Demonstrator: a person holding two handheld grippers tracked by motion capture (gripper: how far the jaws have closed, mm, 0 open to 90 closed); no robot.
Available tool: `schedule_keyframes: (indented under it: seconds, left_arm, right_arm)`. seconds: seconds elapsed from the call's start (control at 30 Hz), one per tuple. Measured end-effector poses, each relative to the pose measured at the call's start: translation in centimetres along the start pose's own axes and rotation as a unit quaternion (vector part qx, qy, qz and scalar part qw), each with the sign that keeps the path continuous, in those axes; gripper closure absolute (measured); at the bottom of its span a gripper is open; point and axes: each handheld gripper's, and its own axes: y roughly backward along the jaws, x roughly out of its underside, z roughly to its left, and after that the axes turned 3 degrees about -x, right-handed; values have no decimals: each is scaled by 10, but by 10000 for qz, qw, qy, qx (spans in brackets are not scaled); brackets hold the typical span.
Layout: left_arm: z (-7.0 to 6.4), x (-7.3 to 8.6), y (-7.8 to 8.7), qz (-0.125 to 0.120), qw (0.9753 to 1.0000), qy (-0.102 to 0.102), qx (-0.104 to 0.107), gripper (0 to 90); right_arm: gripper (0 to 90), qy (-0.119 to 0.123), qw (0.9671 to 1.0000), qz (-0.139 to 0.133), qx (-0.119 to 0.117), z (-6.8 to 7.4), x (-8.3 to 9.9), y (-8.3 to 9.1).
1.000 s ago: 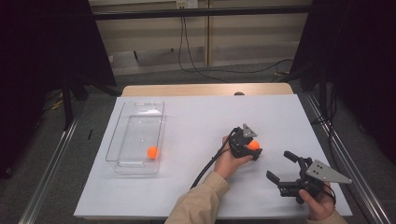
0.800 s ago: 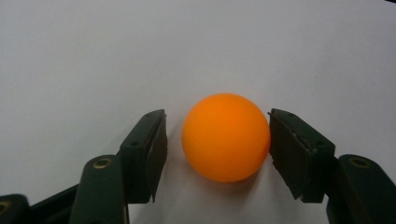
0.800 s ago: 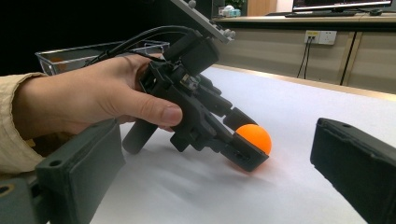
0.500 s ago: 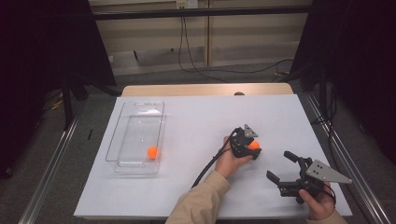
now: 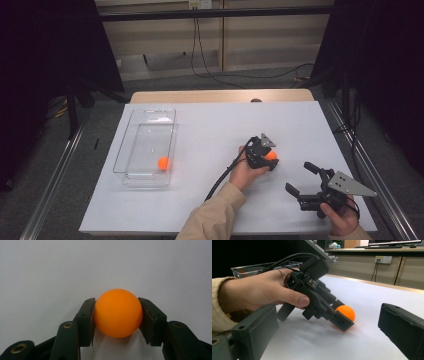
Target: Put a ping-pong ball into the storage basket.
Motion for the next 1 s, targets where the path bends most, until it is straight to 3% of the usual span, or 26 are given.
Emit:
schedule_keyframes:
  seconds: [0.57,1.0]
  left_arm:
    - [5,2,16,-35,9996,196,210,509]
    - [7,7,35,-30,9995,260,171,509]
  right_arm:
    - [22,-4,10000,10,10,0,0,0]
    - [22,2,10000,21,11,1,1,0]
